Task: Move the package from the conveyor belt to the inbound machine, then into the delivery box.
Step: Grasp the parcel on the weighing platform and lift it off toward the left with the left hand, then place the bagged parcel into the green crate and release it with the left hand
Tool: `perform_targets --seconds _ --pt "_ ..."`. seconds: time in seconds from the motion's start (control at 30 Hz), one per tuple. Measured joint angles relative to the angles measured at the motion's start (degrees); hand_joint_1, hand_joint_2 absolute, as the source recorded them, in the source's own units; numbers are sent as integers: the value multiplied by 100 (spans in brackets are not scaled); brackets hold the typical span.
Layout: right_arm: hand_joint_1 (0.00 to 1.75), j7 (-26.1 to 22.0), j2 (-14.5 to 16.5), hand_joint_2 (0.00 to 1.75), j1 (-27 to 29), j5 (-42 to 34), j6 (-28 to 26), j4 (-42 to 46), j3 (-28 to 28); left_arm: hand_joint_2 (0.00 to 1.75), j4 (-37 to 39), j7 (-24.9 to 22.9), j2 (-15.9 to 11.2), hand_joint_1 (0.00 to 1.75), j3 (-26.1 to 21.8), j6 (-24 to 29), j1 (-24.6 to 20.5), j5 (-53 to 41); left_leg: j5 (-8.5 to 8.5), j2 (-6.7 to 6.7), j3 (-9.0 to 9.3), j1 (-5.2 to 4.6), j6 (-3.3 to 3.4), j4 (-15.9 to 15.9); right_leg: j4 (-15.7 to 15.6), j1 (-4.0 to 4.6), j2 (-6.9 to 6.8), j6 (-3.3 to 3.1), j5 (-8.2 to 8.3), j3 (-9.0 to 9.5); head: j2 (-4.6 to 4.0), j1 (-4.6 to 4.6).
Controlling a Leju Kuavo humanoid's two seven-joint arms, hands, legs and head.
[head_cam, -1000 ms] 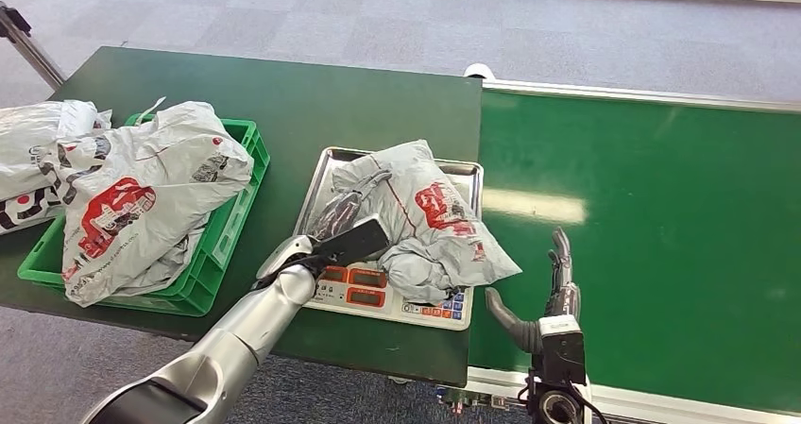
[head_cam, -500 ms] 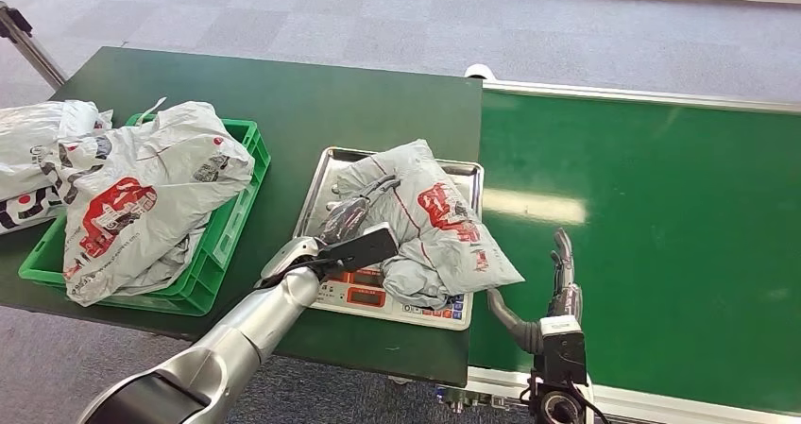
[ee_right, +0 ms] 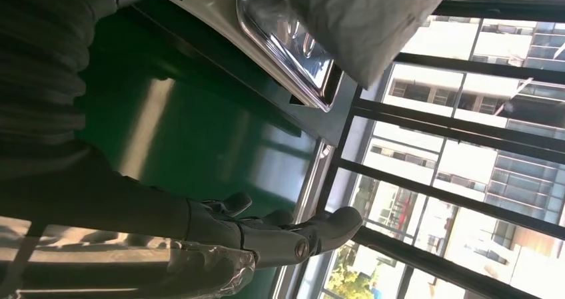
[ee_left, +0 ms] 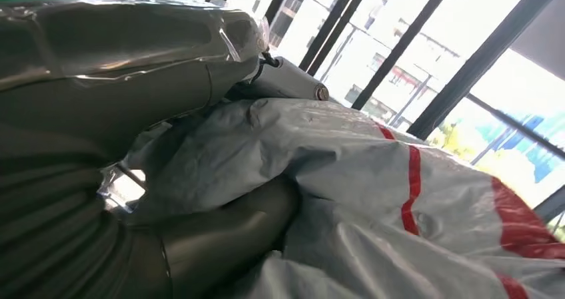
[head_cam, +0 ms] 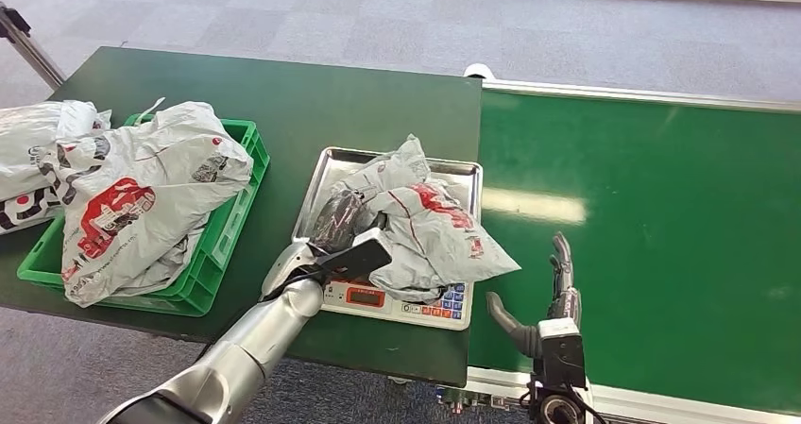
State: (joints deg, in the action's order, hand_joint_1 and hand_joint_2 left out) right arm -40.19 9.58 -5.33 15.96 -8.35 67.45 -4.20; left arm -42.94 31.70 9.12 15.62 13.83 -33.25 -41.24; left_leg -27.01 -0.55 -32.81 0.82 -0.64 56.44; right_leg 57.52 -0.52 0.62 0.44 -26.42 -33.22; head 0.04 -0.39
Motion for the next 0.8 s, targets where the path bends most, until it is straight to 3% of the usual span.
perform_targets --seconds 0.37,0.53,0.6,0.8 --pt "0 0 28 175 64 -62 -62 32 60 175 -997 719 129 175 -211 1338 446 322 0 0 -5 0 0 0 0 0 0 0 0 -4 0 1" --pt "0 0 27 175 73 -116 -115 32 72 175 -1560 812 104 175 -131 2076 604 667 0 0 -6 0 0 0 0 0 0 0 0 -4 0 1" --pt "0 0 26 175 73 -151 -151 31 69 175 -2002 814 76 175 -67 2313 739 462 0 -2 -8 1 0 0 0 0 0 0 0 -5 0 -1" --pt "0 0 26 175 74 -204 -219 31 62 175 -3655 834 207 175 -281 2351 1194 -954 -2 -1 -15 0 0 0 0 0 0 1 -2 -12 0 1"
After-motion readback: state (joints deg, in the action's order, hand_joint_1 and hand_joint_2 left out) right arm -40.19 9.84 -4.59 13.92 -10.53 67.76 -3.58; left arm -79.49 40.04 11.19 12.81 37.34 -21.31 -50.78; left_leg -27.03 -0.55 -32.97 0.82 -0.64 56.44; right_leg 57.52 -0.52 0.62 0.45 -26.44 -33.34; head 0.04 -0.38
